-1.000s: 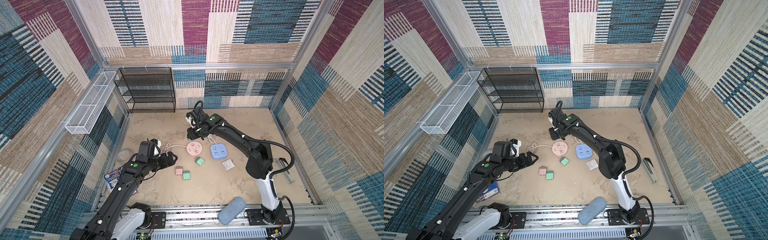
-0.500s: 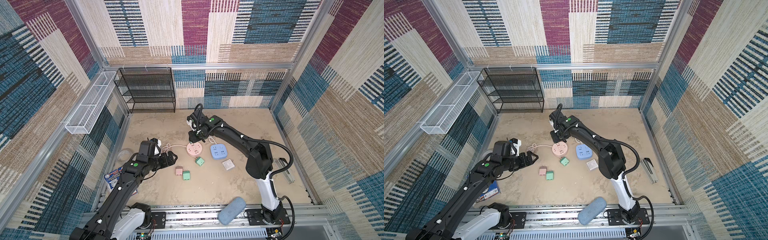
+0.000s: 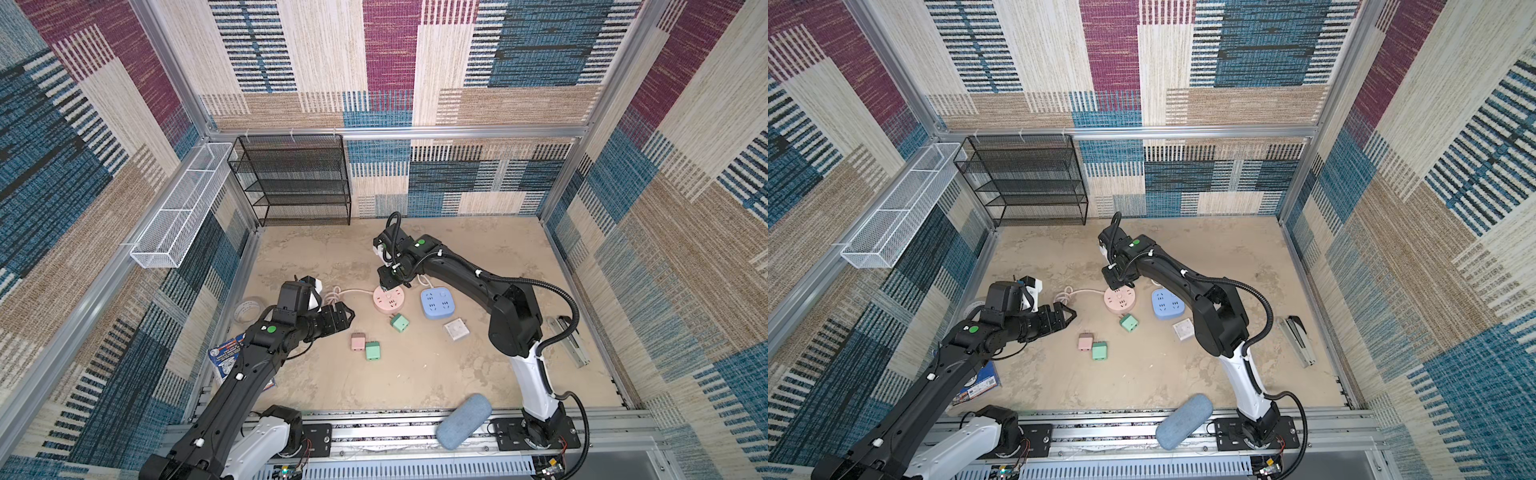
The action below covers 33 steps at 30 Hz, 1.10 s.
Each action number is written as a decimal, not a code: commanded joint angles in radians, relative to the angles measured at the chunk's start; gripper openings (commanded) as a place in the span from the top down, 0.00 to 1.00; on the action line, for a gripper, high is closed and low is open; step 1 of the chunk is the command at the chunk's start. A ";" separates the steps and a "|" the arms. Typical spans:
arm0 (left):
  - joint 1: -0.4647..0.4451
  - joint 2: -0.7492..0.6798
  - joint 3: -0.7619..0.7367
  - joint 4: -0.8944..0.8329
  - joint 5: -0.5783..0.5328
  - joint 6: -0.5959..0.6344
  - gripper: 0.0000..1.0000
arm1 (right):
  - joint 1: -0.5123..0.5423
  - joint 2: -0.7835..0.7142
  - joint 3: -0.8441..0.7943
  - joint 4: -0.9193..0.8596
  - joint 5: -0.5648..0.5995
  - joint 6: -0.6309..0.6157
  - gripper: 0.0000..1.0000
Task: Insert the plug
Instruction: 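Lower the teal adapter's prongs toward the pink power strip's socket with the right gripper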
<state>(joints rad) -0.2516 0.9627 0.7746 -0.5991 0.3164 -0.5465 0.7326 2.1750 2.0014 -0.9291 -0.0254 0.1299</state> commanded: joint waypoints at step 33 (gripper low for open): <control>-0.003 -0.004 -0.009 -0.003 -0.003 0.013 0.09 | 0.002 0.094 0.006 0.045 0.048 0.010 1.00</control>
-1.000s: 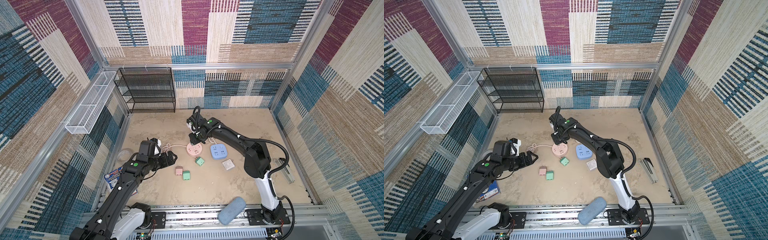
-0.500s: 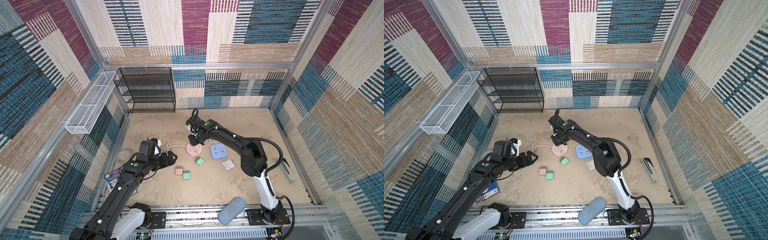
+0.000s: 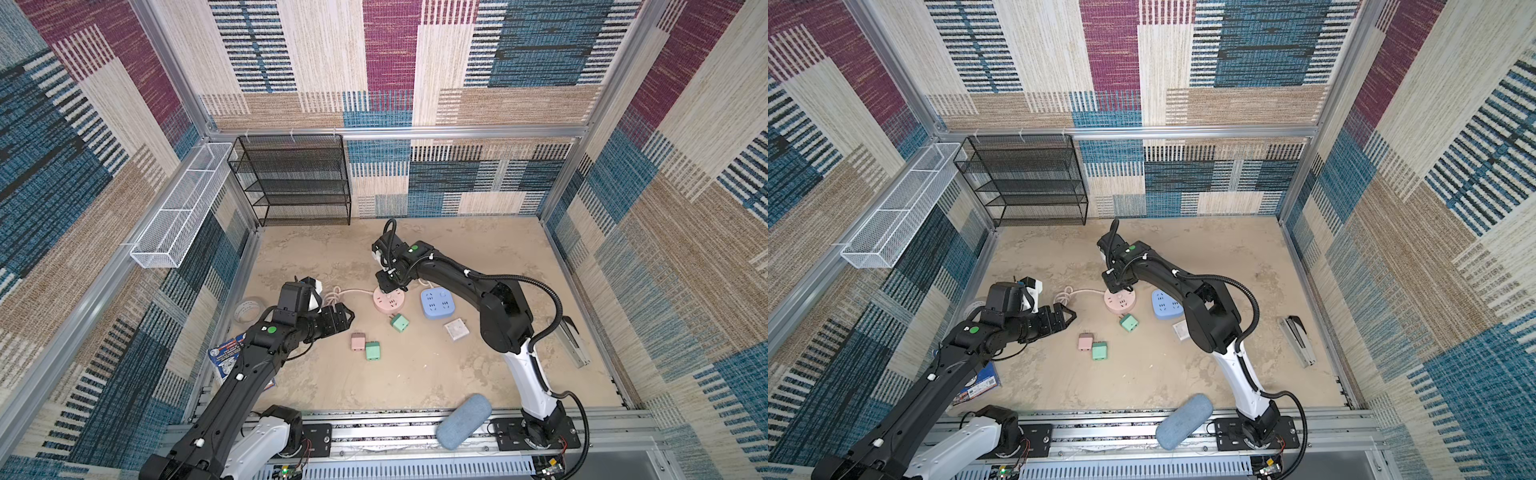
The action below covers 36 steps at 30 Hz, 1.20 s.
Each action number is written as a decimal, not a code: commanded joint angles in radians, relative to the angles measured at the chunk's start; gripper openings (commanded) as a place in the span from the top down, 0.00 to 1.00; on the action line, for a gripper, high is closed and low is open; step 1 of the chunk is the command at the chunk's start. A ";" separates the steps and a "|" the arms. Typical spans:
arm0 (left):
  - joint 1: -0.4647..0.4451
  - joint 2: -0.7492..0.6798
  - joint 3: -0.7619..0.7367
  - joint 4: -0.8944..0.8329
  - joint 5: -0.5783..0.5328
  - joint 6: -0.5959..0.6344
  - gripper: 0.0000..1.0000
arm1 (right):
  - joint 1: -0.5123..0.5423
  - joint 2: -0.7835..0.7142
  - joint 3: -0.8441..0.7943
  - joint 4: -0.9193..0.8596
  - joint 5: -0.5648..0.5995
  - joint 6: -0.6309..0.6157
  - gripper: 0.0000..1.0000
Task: Insert the plug
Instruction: 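Lower the teal adapter's prongs toward the pink power strip's socket with the right gripper, then press the teal adapter down into the pink strip socket with the right gripper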
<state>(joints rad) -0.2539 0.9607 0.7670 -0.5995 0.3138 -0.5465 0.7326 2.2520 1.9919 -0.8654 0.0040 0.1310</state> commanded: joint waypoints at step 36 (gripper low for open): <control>-0.004 0.060 -0.001 0.022 0.042 0.011 0.09 | 0.032 0.057 -0.075 -0.062 0.007 0.076 1.00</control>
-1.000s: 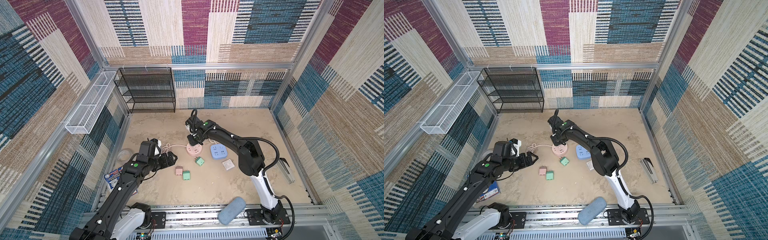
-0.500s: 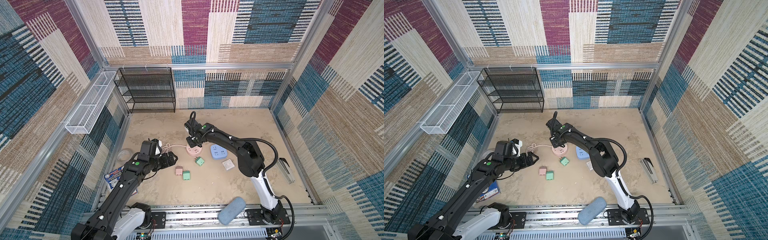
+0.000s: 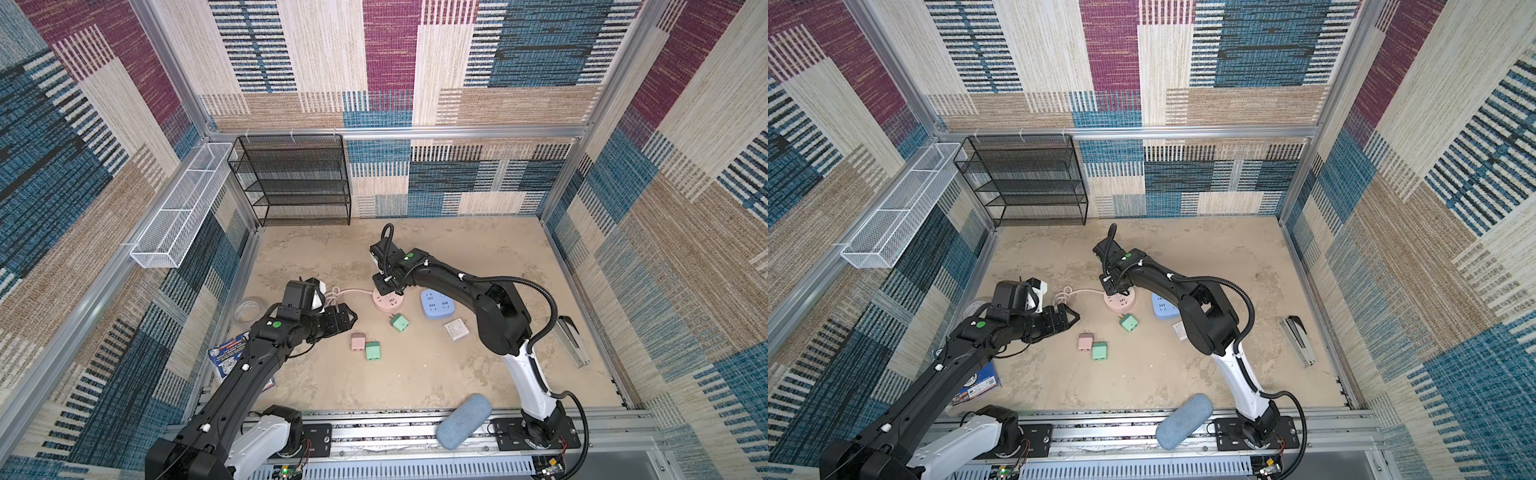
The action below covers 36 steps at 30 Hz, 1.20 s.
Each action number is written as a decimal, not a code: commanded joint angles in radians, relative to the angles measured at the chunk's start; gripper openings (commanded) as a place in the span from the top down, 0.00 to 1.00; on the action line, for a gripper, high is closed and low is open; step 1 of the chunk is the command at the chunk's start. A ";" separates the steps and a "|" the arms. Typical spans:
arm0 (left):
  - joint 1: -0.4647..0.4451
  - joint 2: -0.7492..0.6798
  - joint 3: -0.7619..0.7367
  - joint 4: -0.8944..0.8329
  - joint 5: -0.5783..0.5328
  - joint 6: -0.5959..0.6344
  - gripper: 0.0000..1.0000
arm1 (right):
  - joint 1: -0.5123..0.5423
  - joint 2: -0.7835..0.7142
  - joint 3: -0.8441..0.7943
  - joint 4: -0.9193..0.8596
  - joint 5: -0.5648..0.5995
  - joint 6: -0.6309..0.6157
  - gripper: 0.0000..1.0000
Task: Insert the plug
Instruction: 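Press the teal adapter down into the pink strip socket with the right gripper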
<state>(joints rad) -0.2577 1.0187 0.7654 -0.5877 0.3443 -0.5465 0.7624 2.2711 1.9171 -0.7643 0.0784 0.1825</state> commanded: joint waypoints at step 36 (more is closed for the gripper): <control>-0.009 -0.017 -0.007 0.001 -0.008 0.010 0.08 | 0.002 -0.019 0.070 -0.153 -0.056 0.056 0.30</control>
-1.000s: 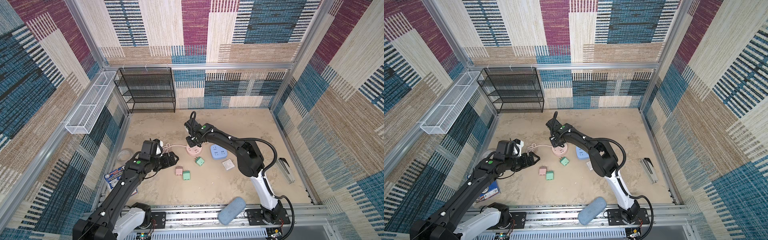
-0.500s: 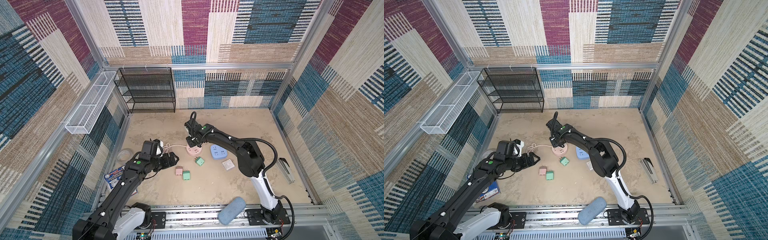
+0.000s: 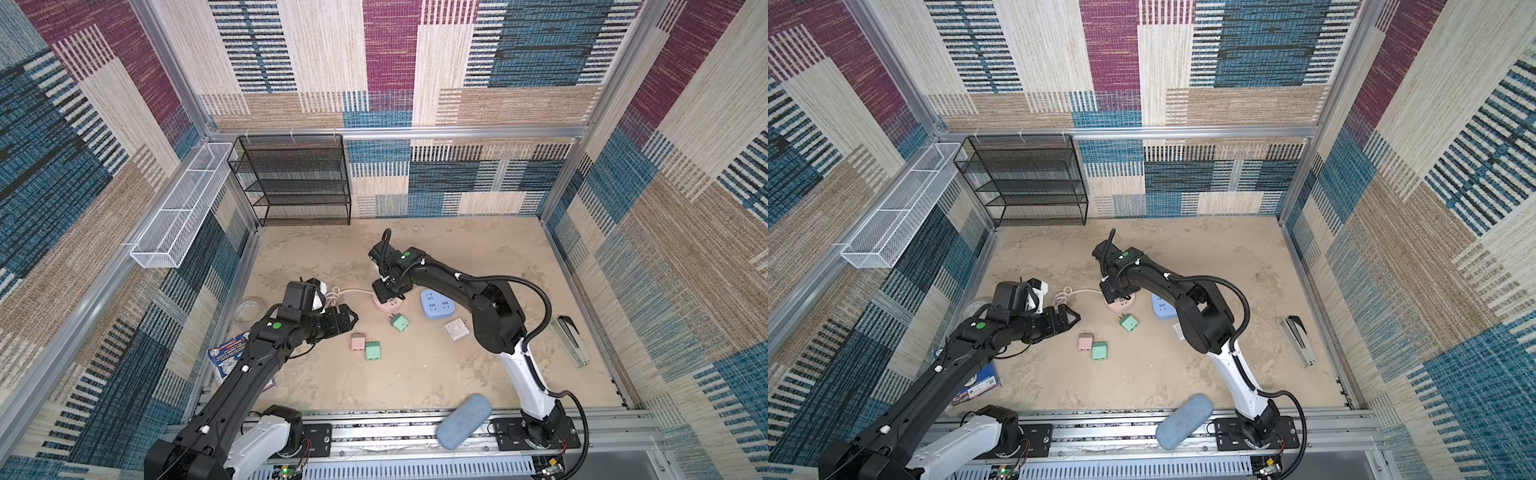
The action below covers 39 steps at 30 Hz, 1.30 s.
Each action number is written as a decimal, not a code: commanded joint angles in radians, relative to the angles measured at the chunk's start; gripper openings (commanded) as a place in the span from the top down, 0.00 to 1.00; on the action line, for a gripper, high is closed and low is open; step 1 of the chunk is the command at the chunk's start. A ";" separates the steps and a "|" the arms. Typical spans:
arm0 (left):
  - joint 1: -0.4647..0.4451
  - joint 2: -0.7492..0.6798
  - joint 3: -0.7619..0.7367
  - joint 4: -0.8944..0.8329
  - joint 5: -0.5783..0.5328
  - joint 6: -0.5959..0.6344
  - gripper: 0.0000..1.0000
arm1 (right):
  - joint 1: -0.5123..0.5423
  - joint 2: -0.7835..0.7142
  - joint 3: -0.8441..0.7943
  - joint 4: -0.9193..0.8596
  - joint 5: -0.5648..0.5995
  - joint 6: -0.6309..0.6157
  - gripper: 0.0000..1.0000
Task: Insert the plug
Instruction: 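Press the teal adapter down into the pink strip socket with the right gripper, then open the right gripper and move it over the green adapter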
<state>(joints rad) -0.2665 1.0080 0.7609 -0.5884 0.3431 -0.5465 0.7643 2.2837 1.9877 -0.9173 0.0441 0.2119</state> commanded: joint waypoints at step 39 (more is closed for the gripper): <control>-0.016 0.004 0.000 -0.005 0.039 0.003 0.08 | 0.091 -0.498 -0.860 0.578 0.011 0.126 0.42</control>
<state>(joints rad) -0.2832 1.0122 0.7631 -0.5884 0.3725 -0.5499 0.8551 1.7798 1.1183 -0.3626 0.0376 0.3523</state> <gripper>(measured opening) 0.919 0.585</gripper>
